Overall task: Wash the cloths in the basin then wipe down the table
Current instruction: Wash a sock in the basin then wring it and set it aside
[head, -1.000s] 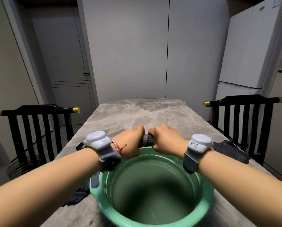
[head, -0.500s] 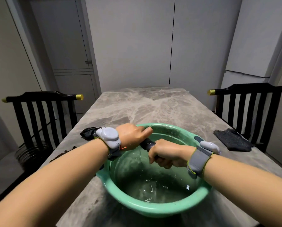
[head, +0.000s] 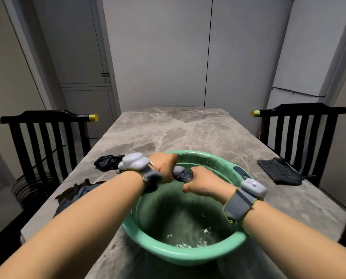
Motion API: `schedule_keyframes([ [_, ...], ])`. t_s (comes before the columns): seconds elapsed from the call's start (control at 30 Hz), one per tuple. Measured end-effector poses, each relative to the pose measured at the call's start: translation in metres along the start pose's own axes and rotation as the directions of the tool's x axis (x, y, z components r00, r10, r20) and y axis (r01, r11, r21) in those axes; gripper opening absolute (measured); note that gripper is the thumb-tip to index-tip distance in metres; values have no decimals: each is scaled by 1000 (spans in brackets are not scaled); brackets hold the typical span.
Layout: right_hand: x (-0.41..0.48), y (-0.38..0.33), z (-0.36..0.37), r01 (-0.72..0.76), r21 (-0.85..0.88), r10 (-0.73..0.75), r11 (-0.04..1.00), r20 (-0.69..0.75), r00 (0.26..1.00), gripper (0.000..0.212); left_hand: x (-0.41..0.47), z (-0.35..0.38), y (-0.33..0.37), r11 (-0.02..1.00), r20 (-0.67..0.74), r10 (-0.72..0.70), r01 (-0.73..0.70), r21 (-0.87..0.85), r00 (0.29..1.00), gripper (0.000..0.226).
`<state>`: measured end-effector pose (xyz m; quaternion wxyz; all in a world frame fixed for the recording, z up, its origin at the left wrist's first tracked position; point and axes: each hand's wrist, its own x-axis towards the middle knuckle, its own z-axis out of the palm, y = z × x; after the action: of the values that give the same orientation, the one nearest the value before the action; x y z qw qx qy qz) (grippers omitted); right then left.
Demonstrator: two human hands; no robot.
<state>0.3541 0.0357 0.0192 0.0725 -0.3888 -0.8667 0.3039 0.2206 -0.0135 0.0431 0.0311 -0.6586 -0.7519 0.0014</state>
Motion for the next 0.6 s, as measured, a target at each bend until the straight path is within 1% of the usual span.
schedule_keyframes([
  [0.03,2,2,-2,12,-1,-12,1000,-10,1000,23,2,-4,1,992,70,-62,69,-107,996,34],
  [0.07,4,3,-6,-7,76,6,997,12,1000,23,4,-9,1,974,135,-98,122,-189,986,35],
  [0.1,8,3,-10,-35,200,28,979,36,999,22,5,-14,-1,948,181,-120,167,-273,976,32],
  [0.13,12,3,-15,-49,334,45,941,20,999,21,6,-17,-5,909,211,-127,199,-365,969,25],
  [0.17,15,2,-21,-40,474,61,880,-30,998,21,7,-20,-8,852,230,-138,234,-469,963,20],
  [0.2,18,2,-26,-5,608,76,794,-91,993,24,7,-20,-11,774,237,-148,262,-577,960,18],
  [0.23,21,0,-32,38,723,105,690,-152,983,30,8,-21,-14,673,246,-159,288,-682,956,20],
  [0.3,25,0,-40,123,883,192,452,-231,954,41,9,-19,-15,416,278,-142,312,-854,950,27],
  [0.33,28,-3,-44,174,927,211,333,-253,944,42,8,-22,-13,304,294,-94,308,-901,951,31],
  [0.37,29,-5,-46,209,954,216,214,-255,942,42,7,-22,-10,216,324,-11,319,-923,946,35],
  [0.4,28,-10,-50,239,965,211,108,-258,943,42,5,-26,-6,163,342,90,325,-932,935,37],
  [0.43,27,-15,-54,259,965,206,33,-260,943,42,6,-30,0,118,340,173,323,-939,924,37],
  [0.47,25,-19,-55,258,966,204,-14,-250,946,42,6,-31,4,86,334,201,323,-943,921,34],
  [0.5,23,-22,-60,263,964,215,-48,-247,945,42,9,-35,11,70,327,170,319,-945,930,29],
  [0.53,22,-23,-62,259,963,224,-75,-237,945,40,10,-38,17,63,309,87,305,-950,947,22],
  [0.57,20,-23,-66,252,964,221,-81,-229,948,36,12,-42,23,51,274,-4,273,-961,962,20],
  [0.6,19,-21,-67,238,969,222,-58,-220,950,28,15,-45,28,56,219,-85,225,-973,972,23],
])
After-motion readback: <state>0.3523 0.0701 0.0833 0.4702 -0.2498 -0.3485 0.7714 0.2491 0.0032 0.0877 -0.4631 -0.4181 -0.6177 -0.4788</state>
